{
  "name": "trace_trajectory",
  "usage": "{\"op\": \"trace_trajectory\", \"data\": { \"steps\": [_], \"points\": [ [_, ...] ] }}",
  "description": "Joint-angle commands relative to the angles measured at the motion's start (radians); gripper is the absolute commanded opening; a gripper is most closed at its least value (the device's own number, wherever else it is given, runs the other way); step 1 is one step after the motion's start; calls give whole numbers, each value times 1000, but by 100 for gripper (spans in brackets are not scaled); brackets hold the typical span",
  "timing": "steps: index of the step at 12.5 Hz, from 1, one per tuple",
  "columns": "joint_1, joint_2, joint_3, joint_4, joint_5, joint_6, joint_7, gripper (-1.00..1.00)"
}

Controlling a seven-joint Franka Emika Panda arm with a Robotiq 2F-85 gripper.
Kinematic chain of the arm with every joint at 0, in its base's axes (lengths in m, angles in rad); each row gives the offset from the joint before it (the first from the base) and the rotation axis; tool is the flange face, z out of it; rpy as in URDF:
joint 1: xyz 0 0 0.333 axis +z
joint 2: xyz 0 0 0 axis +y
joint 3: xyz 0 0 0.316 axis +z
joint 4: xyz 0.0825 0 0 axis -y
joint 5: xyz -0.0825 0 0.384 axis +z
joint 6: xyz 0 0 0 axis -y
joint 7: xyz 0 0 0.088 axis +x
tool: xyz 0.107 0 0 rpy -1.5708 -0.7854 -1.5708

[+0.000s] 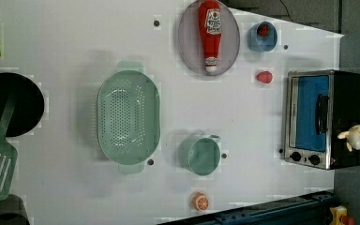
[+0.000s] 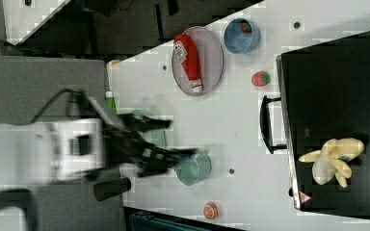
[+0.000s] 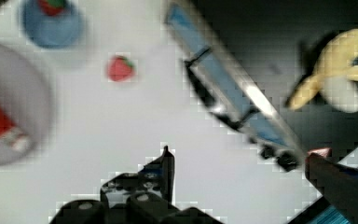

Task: Pick banana from table and place on oven.

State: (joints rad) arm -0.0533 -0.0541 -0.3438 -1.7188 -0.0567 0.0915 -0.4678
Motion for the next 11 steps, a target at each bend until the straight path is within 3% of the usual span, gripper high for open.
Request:
{"op": "trace_trajectory", "data": {
  "steps": [1,4,11],
  "points": [
    [83,-14,157,-7,-23,8,439,100],
    [84,-18,265,-48,-18,8,691,100],
    [84,-121,283,-146,15,6,689,100]
  ]
}}
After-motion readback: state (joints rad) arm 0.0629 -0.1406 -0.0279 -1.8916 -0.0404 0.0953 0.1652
